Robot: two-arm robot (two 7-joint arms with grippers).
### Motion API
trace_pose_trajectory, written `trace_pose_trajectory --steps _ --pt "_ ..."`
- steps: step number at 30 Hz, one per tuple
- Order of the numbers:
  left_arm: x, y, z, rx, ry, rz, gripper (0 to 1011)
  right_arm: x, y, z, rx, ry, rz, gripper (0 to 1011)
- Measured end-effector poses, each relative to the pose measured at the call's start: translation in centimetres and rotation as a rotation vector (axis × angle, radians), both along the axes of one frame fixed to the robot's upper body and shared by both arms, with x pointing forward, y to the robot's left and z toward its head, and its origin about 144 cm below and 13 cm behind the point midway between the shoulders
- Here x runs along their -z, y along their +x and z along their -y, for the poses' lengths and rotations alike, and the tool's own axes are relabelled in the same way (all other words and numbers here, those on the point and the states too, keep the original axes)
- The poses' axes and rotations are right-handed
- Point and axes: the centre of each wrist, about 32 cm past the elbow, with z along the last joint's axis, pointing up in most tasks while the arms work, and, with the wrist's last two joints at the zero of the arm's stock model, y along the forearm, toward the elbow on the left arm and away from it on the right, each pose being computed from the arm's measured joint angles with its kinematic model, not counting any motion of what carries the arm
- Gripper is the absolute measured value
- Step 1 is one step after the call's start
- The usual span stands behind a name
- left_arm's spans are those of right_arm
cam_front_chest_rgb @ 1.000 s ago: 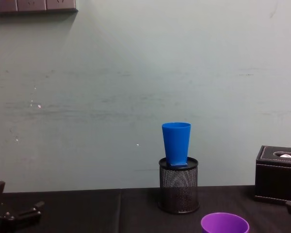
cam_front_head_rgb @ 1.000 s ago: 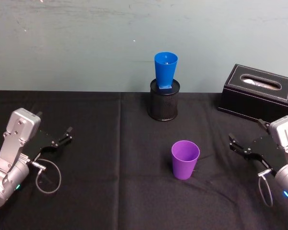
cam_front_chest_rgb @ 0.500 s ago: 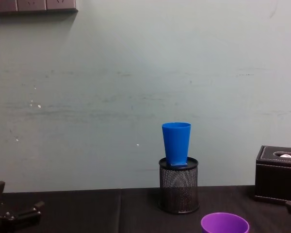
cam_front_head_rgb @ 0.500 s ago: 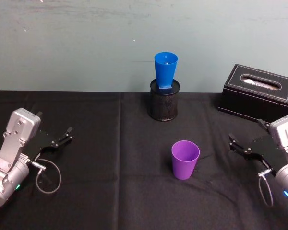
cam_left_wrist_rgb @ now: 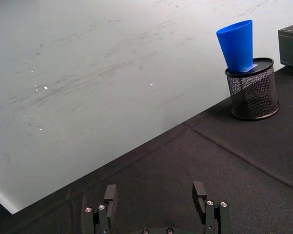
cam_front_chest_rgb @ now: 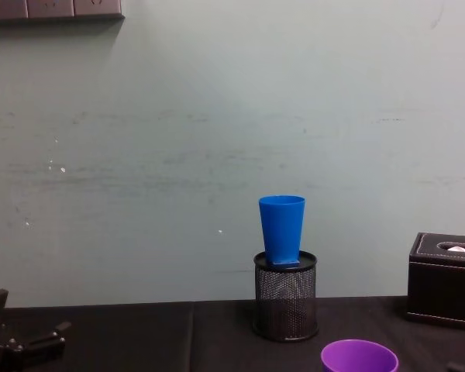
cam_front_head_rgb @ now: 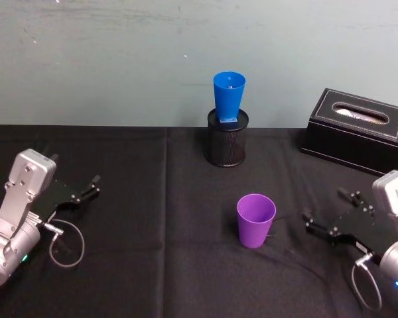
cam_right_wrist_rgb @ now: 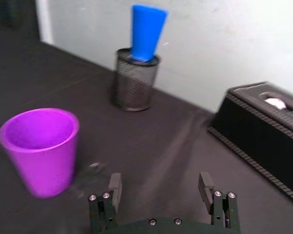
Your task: Pick up one cup with a gripper and tap it against the other cup.
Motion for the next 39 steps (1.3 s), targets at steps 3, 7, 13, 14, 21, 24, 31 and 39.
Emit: trace_pose_trajectory --steps 3,7,13,14,21,24,31,39 --pt "0.0 0.0 0.0 0.000 0.000 0.000 1011 -0.3 -0.3 0.3 -0.049 0.019 -0.045 1002" --pt "0.0 0.0 0.0 0.000 0.000 0.000 1012 -0.4 -0.6 0.8 -0.132 0.060 -0.095 1003" --pt "0.0 0.0 0.0 0.000 0.000 0.000 1011 0.0 -0.4 1.5 -0.230 0.125 -0.118 1003" --pt "0.0 0.0 0.0 0.000 0.000 0.000 1011 0.1 -0.4 1.5 -0.237 0.132 -0.120 1003" --pt "0.0 0.0 0.0 0.000 0.000 0.000 1011 0.6 0.1 1.1 -0.298 0.172 -0.120 1002" --pt "0.0 0.0 0.0 0.000 0.000 0.000 1011 0.7 0.2 0.7 -0.325 0.177 -0.113 1003" --pt "0.0 0.0 0.0 0.000 0.000 0.000 1011 0.9 0.4 -0.2 -0.373 0.173 -0.099 1003" --pt "0.0 0.0 0.0 0.000 0.000 0.000 1011 1.1 0.6 -0.9 -0.393 0.158 -0.091 1002"
